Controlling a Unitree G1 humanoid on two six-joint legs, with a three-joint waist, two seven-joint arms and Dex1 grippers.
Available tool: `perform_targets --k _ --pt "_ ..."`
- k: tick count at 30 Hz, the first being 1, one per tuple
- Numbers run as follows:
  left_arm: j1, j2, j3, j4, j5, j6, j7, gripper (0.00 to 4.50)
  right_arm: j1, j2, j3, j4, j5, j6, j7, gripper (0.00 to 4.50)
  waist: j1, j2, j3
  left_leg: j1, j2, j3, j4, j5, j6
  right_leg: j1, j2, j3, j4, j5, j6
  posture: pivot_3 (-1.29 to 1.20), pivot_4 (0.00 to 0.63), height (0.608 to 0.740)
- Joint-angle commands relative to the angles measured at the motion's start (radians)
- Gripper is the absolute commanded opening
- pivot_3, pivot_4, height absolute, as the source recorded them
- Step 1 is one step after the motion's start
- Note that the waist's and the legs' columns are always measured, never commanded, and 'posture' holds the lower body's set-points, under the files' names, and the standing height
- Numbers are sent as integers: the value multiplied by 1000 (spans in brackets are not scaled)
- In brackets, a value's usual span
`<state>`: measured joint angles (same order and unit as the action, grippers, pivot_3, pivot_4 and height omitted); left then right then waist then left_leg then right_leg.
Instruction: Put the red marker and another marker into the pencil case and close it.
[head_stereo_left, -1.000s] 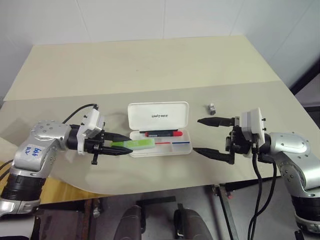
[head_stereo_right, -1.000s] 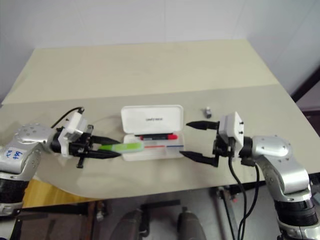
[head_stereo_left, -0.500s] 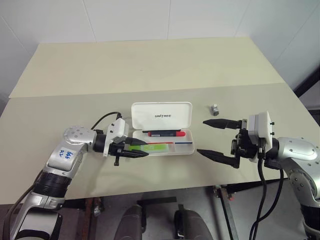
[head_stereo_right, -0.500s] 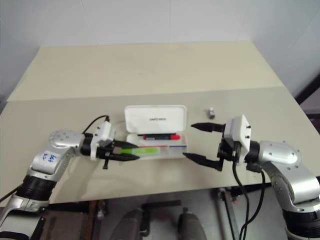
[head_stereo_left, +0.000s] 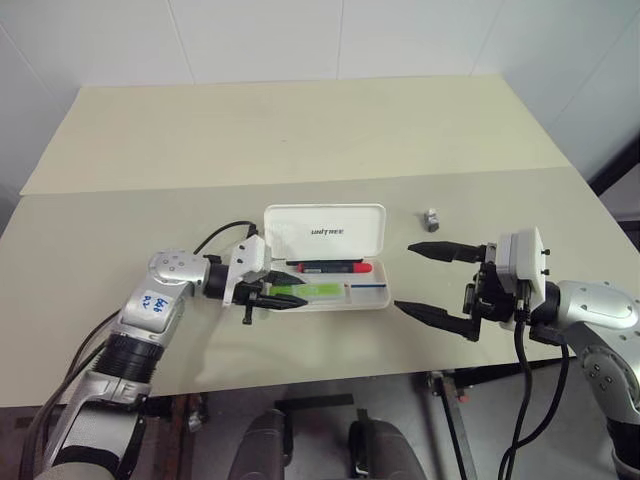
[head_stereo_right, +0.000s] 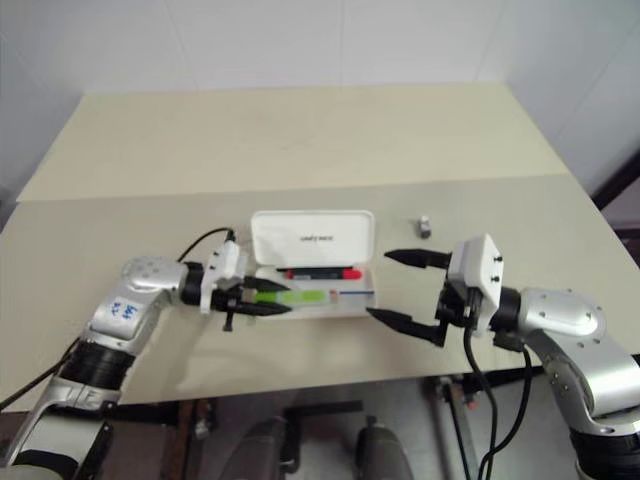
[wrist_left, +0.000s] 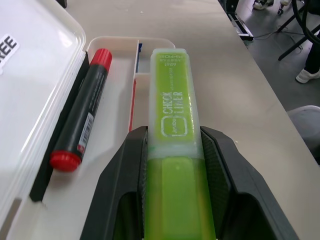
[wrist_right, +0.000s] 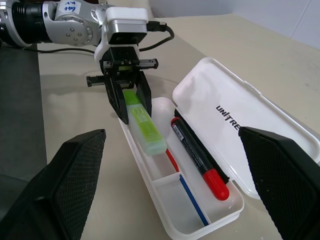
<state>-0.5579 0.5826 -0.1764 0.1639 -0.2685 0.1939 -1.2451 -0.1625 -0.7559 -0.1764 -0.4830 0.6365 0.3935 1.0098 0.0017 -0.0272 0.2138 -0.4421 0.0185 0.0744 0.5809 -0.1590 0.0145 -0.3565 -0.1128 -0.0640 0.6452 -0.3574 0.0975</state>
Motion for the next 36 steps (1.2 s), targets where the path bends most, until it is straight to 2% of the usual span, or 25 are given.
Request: perform_targets --k 1,11,12,16,20,28,31,36 --pt "-25 -16 -2 14 15 -33 4 1041 8 -16 -44 -47 21 -7 -11 4500 -1 0 0 0 0 0 0 0 0 0 0 0 0 0 0 0 150 740" --pt "-50 -26 -27 51 33 -6 -20 1041 24 -18 -60 -61 21 -8 -29 4500 0 0 0 0 0 0 1 0 1 0 0 0 1 0 0 0 150 740" --pt "-52 -27 -26 53 39 -10 -13 1799 24 -17 -61 -62 20 -8 -31 4500 -1 0 0 0 0 0 1 0 1 0 0 0 1 0 0 0 150 740" --pt "-58 -35 -23 54 53 -17 6 3011 19 -15 -56 -62 18 -9 -38 4500 0 0 0 0 0 0 1 0 1 0 0 0 1 0 0 0 150 740" --pt "-64 -50 -11 49 38 -19 20 4457 14 -15 -54 -56 17 -13 -38 4500 0 0 0 0 0 0 2 0 1 0 0 0 1 0 0 0 150 740" --pt "-67 -67 48 -32 -101 71 -34 4457 -36 9 -26 -15 -6 1 -82 4500 -4 0 0 0 0 0 2 0 1 1 0 0 1 0 1 0 150 740" --pt "-55 -53 96 -74 -178 108 -66 4457 -83 30 15 58 -114 36 -207 4500 -5 0 0 0 0 0 3 0 1 1 0 0 2 0 1 0 150 740" --pt "-43 -1 165 -105 -232 133 -81 4457 -171 157 47 194 -248 107 -473 4500 -5 0 0 0 0 0 3 3 -3 0 0 0 3 0 1 0 150 740"
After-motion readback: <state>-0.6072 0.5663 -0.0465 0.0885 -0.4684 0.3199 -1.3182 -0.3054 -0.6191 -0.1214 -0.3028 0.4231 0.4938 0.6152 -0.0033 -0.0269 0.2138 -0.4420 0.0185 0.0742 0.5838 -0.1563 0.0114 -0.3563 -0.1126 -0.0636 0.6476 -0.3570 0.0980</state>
